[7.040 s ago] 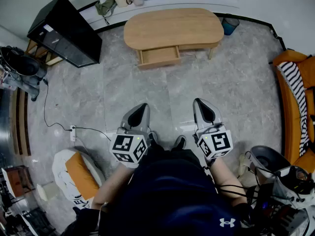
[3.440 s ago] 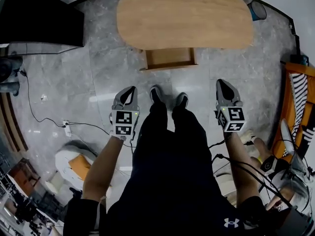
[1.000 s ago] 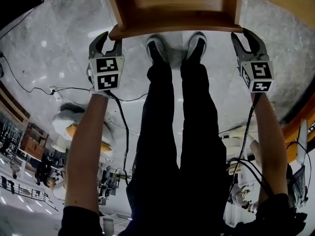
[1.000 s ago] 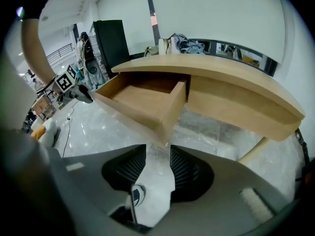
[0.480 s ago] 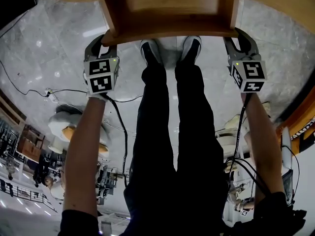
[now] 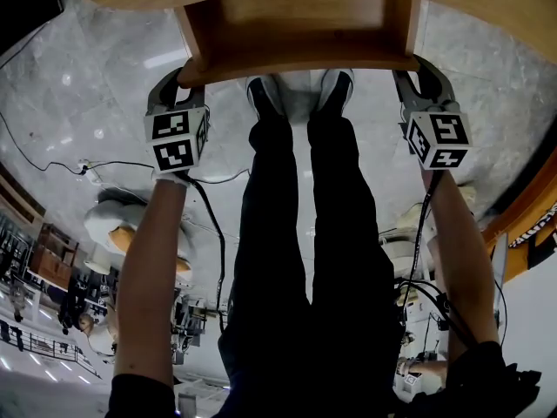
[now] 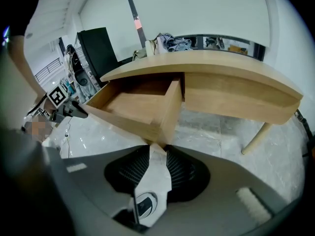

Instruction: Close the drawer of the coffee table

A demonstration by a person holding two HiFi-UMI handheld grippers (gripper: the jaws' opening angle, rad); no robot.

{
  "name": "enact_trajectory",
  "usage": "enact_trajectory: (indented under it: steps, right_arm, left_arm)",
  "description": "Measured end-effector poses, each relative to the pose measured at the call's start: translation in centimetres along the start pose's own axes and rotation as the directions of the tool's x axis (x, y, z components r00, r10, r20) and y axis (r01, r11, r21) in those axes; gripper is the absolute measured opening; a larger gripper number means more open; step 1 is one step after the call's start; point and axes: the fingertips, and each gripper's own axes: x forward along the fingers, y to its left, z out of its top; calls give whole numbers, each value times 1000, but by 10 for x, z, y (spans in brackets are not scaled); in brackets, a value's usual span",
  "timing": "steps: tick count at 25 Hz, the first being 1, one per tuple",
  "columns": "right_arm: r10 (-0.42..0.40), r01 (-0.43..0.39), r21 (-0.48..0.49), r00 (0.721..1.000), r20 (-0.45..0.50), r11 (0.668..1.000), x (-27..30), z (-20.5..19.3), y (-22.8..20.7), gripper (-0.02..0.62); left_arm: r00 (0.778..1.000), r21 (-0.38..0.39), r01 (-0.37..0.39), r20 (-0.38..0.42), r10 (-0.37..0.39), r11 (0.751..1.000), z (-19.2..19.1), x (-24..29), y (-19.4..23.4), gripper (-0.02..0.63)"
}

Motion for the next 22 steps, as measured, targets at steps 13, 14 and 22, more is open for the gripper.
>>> enact_trajectory:
  steps: [13, 14, 22]
  right_arm:
    - [-5, 4, 51, 1000, 14, 999, -2, 16, 8, 110]
    - [-8, 7, 56, 1000, 19, 998, -1, 18, 7, 110]
    - [-21, 18, 63, 998, 51, 998, 5, 38, -3, 110]
  left_arm:
    - [1000, -60, -12, 28, 14, 998, 18, -12, 16, 137]
    - [999, -57, -13, 32, 15, 998, 20, -11, 18, 137]
    - [996, -69, -31, 87, 37, 997, 42, -8, 24, 137]
